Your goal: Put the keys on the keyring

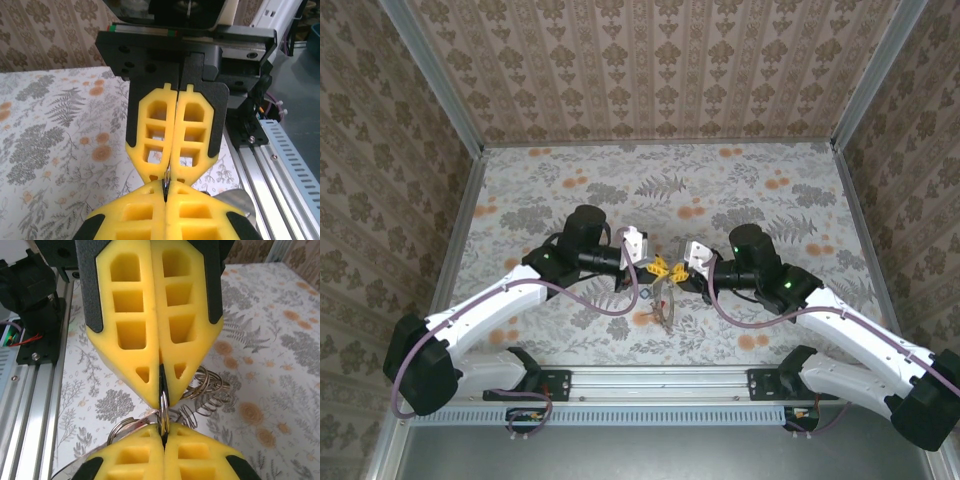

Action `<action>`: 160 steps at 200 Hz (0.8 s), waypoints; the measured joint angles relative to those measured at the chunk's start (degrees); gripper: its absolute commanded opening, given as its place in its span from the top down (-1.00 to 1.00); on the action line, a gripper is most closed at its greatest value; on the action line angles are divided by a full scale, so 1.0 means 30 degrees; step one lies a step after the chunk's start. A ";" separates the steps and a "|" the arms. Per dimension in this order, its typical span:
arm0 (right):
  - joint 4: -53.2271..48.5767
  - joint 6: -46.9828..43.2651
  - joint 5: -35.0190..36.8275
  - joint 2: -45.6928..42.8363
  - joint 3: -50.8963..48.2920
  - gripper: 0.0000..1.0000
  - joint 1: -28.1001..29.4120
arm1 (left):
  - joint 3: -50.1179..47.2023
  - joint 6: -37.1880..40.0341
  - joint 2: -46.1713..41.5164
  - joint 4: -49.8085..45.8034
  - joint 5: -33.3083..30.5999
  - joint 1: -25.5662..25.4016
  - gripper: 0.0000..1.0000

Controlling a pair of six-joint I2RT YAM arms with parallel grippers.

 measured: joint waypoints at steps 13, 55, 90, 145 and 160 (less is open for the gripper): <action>-0.0393 -0.0291 -0.0066 0.0000 0.0036 0.99 0.0022 | 0.0007 0.0248 0.0000 -0.0474 -0.0029 -0.0022 0.87; -0.1770 -0.0969 -0.0044 0.0131 0.0736 1.00 0.0029 | 0.0102 0.0809 0.0000 -0.1996 -0.0299 0.0095 0.69; -0.2244 -0.1224 -0.0022 0.0262 0.1071 1.00 -0.0007 | 0.0663 0.1450 0.0102 -0.3417 -0.0466 0.0219 0.85; -0.2579 -0.1348 -0.0007 0.0386 0.1137 1.00 -0.0007 | 0.1479 0.2295 0.0911 -0.4663 -0.0510 0.0211 0.73; -0.2594 -0.1348 -0.0007 0.0386 0.1137 1.00 -0.0007 | 0.1596 0.2441 0.1122 -0.4699 -0.0539 0.0175 0.64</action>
